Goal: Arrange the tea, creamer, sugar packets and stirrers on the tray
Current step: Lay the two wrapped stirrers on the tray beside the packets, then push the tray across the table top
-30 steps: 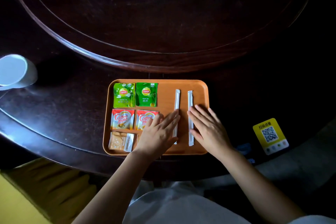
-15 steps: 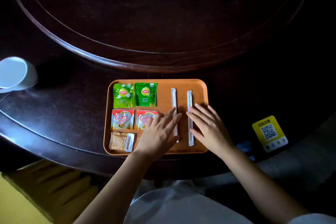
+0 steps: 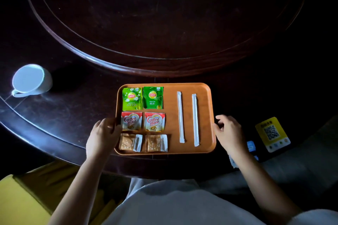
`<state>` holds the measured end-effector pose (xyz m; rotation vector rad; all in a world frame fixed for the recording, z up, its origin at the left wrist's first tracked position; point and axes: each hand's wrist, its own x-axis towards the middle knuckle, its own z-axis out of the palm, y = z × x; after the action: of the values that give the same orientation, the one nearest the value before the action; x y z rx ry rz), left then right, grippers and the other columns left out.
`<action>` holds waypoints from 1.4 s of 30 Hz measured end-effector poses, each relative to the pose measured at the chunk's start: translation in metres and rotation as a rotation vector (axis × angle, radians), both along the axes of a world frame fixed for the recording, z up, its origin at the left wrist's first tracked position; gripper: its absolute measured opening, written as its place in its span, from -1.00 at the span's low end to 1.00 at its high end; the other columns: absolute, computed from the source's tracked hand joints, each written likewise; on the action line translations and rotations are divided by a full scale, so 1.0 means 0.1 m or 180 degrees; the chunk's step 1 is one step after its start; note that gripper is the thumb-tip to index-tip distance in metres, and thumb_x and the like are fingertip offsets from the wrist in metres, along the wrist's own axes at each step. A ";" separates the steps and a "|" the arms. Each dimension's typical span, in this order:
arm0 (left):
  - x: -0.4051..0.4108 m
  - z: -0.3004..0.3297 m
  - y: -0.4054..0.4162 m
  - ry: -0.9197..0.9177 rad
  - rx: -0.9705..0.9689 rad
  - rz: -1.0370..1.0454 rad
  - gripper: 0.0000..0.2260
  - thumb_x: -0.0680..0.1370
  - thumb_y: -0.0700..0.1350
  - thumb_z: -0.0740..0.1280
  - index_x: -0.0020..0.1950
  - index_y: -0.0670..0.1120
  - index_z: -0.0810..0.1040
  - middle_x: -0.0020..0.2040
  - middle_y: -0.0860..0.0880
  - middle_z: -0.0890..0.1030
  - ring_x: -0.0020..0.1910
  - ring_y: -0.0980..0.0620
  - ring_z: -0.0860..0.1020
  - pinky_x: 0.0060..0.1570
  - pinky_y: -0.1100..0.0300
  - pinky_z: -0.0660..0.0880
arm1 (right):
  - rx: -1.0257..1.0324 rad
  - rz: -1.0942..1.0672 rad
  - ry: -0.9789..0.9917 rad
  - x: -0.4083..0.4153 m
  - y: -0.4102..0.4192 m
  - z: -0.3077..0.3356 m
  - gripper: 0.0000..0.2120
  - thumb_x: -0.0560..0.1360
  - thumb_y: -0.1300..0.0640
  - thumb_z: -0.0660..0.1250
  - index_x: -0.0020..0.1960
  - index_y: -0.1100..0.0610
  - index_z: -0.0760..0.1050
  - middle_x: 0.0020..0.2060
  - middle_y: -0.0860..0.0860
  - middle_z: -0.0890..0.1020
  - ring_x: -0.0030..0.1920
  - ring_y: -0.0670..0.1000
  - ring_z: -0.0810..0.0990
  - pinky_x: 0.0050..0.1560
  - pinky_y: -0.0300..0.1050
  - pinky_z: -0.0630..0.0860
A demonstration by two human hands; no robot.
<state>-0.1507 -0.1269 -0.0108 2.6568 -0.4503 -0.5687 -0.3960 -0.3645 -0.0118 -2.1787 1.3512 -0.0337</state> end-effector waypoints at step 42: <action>0.04 0.00 0.07 0.0166 -0.0439 -0.0003 -0.78 0.39 -0.27 0.38 0.02 -0.14 0.62 -0.08 -0.14 0.69 -0.06 -0.08 0.62 -0.07 0.16 0.44 | -0.0381 -0.0506 0.0107 0.20 0.27 -0.01 -0.68 0.47 0.30 0.29 0.22 0.27 0.45 0.09 0.27 0.54 0.09 0.24 0.53 0.00 0.01 0.48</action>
<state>-0.1464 -0.1202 -0.0108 2.5051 -0.4585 -0.5840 -0.3758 -0.3371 -0.0131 -2.1722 1.5755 -0.1425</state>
